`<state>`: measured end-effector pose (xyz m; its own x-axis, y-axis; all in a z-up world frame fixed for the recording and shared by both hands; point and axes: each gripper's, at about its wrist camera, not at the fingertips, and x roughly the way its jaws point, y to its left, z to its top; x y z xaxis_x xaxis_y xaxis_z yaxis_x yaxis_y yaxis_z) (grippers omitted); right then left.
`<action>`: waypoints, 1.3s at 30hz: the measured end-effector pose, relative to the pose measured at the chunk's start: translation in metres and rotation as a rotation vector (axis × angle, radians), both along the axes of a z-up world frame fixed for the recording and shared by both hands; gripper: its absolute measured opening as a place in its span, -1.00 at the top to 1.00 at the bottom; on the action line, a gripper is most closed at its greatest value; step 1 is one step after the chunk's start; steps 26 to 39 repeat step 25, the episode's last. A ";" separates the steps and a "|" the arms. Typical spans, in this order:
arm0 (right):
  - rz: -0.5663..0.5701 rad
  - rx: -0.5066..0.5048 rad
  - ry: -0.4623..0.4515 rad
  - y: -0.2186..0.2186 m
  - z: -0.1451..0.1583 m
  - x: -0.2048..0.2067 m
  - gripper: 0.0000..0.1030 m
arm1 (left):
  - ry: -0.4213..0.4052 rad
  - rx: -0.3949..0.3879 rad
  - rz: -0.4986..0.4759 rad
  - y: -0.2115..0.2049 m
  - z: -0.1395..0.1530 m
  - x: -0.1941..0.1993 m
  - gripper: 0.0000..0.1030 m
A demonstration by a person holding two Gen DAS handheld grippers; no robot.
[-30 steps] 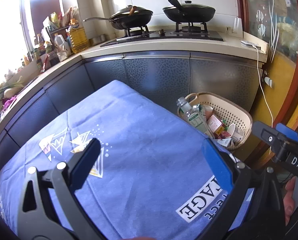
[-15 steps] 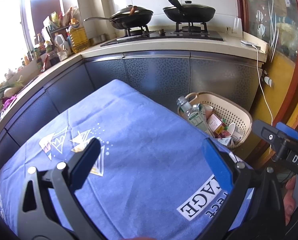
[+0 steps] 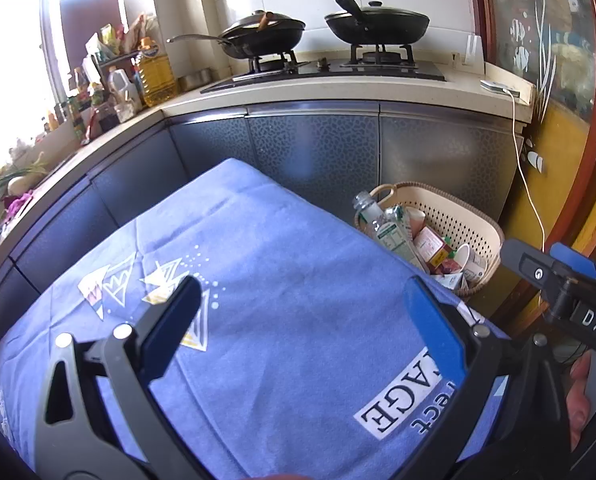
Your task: Collect trash
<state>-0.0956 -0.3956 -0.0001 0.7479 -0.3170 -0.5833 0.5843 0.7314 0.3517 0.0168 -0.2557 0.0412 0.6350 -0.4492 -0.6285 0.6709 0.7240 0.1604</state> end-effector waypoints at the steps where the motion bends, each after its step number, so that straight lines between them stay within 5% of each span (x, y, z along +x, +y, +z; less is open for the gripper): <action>1: 0.000 0.000 0.000 0.000 0.000 0.000 -0.77 | -0.001 0.000 0.000 0.000 0.000 0.000 -0.89; 39: -0.006 0.000 -0.009 0.004 0.006 -0.001 -0.77 | -0.015 -0.003 -0.012 -0.002 0.002 -0.006 -0.89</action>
